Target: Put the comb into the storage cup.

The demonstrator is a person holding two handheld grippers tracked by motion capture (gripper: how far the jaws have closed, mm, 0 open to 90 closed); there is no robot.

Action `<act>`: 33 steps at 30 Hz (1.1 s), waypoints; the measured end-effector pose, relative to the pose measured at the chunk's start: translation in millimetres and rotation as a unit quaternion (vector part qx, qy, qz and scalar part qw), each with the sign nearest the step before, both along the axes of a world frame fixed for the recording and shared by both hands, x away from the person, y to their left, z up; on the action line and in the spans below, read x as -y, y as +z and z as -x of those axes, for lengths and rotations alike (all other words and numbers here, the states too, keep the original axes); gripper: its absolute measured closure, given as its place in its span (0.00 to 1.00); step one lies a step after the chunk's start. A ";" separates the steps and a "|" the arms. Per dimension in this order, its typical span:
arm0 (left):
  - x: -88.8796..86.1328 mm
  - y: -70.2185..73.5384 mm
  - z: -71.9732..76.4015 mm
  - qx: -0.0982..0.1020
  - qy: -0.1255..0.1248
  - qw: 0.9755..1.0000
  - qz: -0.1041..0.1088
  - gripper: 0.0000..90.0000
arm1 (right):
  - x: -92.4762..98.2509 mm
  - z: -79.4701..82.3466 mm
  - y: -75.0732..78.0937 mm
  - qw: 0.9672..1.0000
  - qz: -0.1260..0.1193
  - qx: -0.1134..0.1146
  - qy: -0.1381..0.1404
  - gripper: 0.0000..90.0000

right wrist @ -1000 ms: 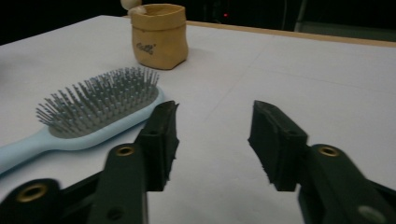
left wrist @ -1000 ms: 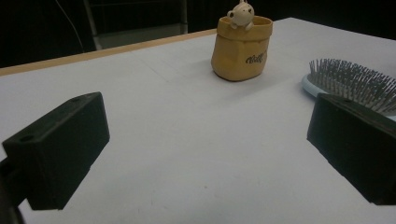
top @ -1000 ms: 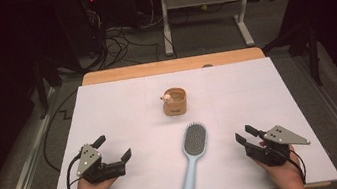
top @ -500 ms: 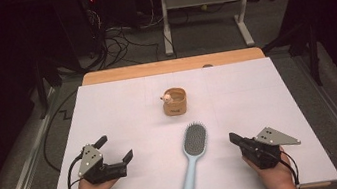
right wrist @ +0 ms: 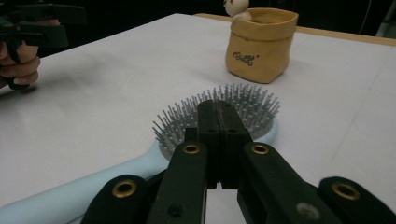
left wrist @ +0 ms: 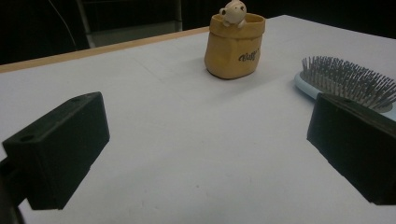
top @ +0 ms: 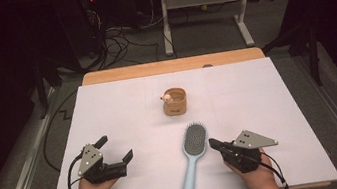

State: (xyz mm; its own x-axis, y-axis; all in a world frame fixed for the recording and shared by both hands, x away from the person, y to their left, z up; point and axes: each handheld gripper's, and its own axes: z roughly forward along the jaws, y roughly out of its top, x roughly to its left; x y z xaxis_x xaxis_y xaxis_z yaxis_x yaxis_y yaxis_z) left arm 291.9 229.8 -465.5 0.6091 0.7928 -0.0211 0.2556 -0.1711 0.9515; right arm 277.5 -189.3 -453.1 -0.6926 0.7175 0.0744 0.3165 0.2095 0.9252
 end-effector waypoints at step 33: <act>-1.5 -1.9 -0.5 -0.001 -0.003 1.000 -0.001 0.00 | -81.8 7.9 -22.2 0.982 0.088 -0.081 0.150 1.00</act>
